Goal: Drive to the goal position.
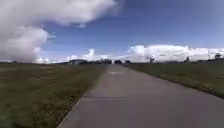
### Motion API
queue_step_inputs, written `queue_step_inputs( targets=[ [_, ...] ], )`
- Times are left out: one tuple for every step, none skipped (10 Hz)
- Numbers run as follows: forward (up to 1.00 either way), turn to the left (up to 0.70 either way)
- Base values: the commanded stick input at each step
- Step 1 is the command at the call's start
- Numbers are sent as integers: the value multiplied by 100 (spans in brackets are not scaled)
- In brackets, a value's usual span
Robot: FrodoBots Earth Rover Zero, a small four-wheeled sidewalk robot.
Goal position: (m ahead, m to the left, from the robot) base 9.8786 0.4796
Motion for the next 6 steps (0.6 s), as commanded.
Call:
queue_step_inputs(
  targets=[
    [70,0],
    [70,0],
    [70,0],
    [70,0],
    [70,0],
    [70,0]
  ],
)
